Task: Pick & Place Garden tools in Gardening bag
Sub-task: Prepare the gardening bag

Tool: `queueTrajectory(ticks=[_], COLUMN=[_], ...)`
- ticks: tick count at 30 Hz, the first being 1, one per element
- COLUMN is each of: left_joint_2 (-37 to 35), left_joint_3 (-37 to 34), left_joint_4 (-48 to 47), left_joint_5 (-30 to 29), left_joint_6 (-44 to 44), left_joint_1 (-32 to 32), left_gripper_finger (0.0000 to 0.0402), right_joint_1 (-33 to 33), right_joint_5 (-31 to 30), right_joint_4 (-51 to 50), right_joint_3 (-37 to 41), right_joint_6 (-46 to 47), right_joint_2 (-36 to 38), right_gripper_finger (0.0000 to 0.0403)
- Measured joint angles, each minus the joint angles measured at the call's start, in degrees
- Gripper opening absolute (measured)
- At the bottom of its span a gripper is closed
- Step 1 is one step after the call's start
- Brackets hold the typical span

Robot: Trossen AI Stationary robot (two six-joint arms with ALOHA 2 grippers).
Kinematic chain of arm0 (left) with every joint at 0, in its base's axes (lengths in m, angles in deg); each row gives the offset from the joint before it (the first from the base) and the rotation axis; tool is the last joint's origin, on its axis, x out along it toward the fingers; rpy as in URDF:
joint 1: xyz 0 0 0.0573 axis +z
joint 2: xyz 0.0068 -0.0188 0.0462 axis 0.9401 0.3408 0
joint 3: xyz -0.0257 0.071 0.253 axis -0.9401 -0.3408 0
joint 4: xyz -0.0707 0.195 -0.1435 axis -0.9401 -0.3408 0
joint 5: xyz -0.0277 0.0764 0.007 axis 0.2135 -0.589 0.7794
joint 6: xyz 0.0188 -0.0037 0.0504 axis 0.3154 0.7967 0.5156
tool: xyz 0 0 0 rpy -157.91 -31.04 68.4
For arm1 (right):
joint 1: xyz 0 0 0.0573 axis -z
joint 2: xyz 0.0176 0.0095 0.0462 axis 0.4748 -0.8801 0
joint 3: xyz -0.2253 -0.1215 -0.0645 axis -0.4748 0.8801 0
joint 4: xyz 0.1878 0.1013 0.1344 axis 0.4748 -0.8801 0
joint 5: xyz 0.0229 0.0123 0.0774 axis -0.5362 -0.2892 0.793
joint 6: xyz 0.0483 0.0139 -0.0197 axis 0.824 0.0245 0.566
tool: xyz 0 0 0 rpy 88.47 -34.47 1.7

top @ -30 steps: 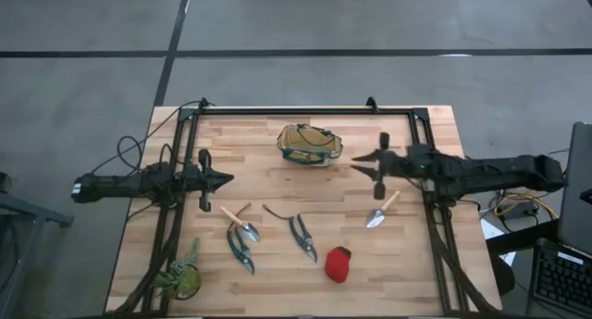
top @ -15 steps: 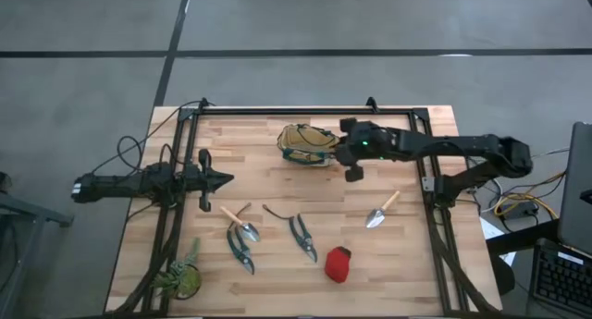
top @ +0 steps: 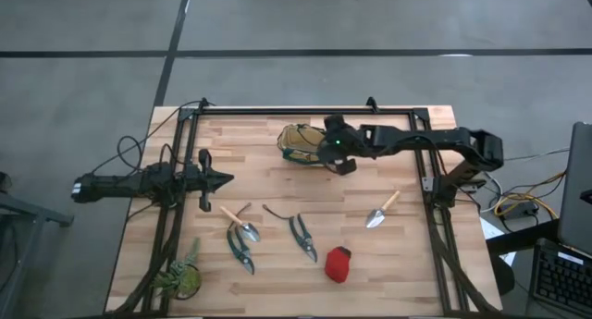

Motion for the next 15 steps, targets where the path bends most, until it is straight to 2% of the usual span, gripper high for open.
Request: queueTrajectory(ticks=[7, 15], left_joint_2=[0.01, 0.05], left_joint_3=[-0.01, -0.02], left_joint_4=[0.03, 0.38], left_joint_5=[-0.01, 0.01], left_joint_6=[0.01, 0.01], left_joint_1=[0.0, -0.02], left_gripper_finger=[0.0014, 0.0014], right_joint_1=[0.55, 0.73], right_joint_5=[-0.05, -1.3], right_joint_4=[-0.97, -0.79], right_joint_3=[-0.16, -0.11], right_joint_6=[-1.27, -1.23], right_joint_2=[-1.98, -1.35], right_gripper_finger=[0.0095, 0.0031])
